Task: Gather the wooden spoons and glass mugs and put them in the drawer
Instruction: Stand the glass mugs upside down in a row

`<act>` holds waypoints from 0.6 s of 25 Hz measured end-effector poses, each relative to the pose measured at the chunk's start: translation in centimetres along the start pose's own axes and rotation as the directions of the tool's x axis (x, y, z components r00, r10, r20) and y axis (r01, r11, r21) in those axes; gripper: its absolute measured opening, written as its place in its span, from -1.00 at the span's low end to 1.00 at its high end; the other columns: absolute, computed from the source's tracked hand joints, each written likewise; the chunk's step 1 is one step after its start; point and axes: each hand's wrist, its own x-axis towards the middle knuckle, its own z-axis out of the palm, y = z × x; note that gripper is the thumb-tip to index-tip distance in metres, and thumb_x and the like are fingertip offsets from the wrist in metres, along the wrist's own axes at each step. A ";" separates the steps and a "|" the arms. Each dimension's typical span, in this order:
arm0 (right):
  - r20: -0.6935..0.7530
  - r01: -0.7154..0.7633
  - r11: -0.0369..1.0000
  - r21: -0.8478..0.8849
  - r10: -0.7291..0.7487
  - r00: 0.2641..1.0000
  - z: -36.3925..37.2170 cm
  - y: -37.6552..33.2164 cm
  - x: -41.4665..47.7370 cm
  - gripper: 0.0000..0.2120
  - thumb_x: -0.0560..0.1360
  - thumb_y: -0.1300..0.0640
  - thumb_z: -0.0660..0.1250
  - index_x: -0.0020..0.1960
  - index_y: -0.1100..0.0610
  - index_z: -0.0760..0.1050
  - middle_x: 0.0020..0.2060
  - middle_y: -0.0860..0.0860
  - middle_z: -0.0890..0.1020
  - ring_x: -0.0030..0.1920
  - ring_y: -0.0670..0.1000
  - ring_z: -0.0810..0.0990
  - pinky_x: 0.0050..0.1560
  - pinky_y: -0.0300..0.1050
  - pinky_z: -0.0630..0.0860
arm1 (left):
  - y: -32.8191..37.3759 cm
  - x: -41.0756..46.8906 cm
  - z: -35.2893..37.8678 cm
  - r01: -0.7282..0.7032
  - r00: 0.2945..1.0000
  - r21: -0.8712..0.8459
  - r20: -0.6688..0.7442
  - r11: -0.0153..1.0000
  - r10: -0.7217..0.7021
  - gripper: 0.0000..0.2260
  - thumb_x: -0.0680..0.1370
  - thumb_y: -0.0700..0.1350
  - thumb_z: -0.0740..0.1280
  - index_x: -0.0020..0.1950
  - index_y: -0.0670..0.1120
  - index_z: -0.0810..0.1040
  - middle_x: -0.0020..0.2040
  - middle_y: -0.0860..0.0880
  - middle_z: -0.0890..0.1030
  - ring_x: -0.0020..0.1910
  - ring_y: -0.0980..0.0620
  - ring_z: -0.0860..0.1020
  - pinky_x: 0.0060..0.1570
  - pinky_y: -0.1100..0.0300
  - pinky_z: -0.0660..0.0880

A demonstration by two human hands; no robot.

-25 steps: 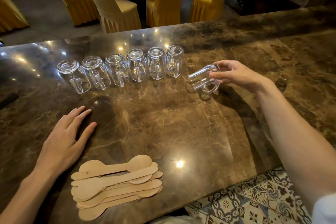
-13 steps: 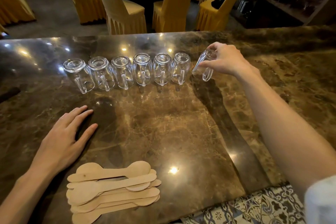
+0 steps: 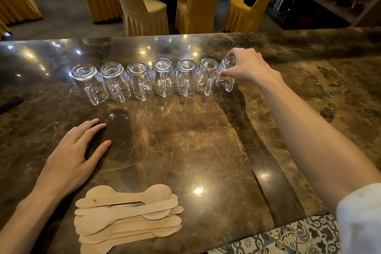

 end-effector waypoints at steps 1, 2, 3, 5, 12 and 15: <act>-0.002 0.003 1.000 -0.008 -0.004 1.000 0.1 -0.1 0.0 -0.37 0.28 -0.17 0.50 0.25 0.06 0.44 0.08 0.07 0.61 0.05 0.09 0.56 -0.12 -0.09 0.42 | 0.1 0.0 0.0 0.002 1.000 0.001 0.000 1.000 -0.002 -0.52 0.49 0.13 0.17 0.37 0.00 0.41 0.41 -0.02 0.39 0.42 -0.05 0.29 0.37 -0.10 0.25; -0.002 0.010 1.000 -0.016 -0.010 1.000 0.1 -0.1 0.0 -0.37 0.28 -0.17 0.50 0.25 0.06 0.44 0.07 0.07 0.61 0.05 0.09 0.56 -0.12 -0.09 0.41 | 0.1 0.0 0.0 0.003 1.000 -0.002 -0.002 1.000 -0.003 -0.52 0.49 0.13 0.17 0.37 -0.01 0.41 0.41 -0.02 0.39 0.42 -0.05 0.29 0.37 -0.10 0.25; -0.003 0.015 1.000 -0.022 -0.015 1.000 0.1 -0.1 0.0 -0.37 0.28 -0.17 0.50 0.25 0.07 0.44 0.07 0.07 0.61 0.05 0.09 0.57 -0.10 -0.09 0.40 | 0.1 0.0 0.0 0.005 1.000 -0.006 -0.004 1.000 -0.005 -0.52 0.49 0.13 0.17 0.37 -0.01 0.41 0.41 -0.02 0.39 0.42 -0.05 0.29 0.37 -0.10 0.25; -0.005 0.019 0.999 -0.033 -0.019 1.000 0.2 0.0 -0.1 -0.38 0.29 -0.17 0.50 0.25 0.07 0.44 0.08 0.08 0.62 0.06 0.10 0.57 -0.08 -0.09 0.41 | 0.1 0.0 0.0 0.014 1.000 -0.013 0.001 1.000 -0.014 -0.51 0.48 0.14 0.17 0.37 0.00 0.40 0.41 -0.02 0.39 0.42 -0.05 0.29 0.35 -0.12 0.27; 0.038 -0.046 0.994 -0.101 0.050 0.998 -0.6 -0.5 -1.5 -0.11 0.22 -0.28 0.49 0.42 0.03 0.24 0.29 0.13 0.50 0.25 0.23 0.47 0.15 0.15 0.45 | -0.2 0.2 0.2 0.012 0.999 0.016 -0.034 1.000 -0.012 -0.55 0.49 0.16 0.18 0.34 0.03 0.42 0.39 0.01 0.40 0.38 0.00 0.31 0.29 -0.06 0.32; -0.023 -0.089 0.992 -0.093 0.087 0.996 -0.9 -0.8 -3.4 -0.09 0.24 -0.26 0.49 0.45 0.03 0.19 0.33 0.13 0.46 0.29 0.24 0.44 0.18 0.19 0.42 | -0.5 0.2 0.4 0.003 0.999 0.022 -0.033 1.000 -0.002 -0.54 0.50 0.18 0.16 0.35 0.04 0.41 0.39 0.02 0.40 0.38 0.01 0.31 0.29 -0.05 0.33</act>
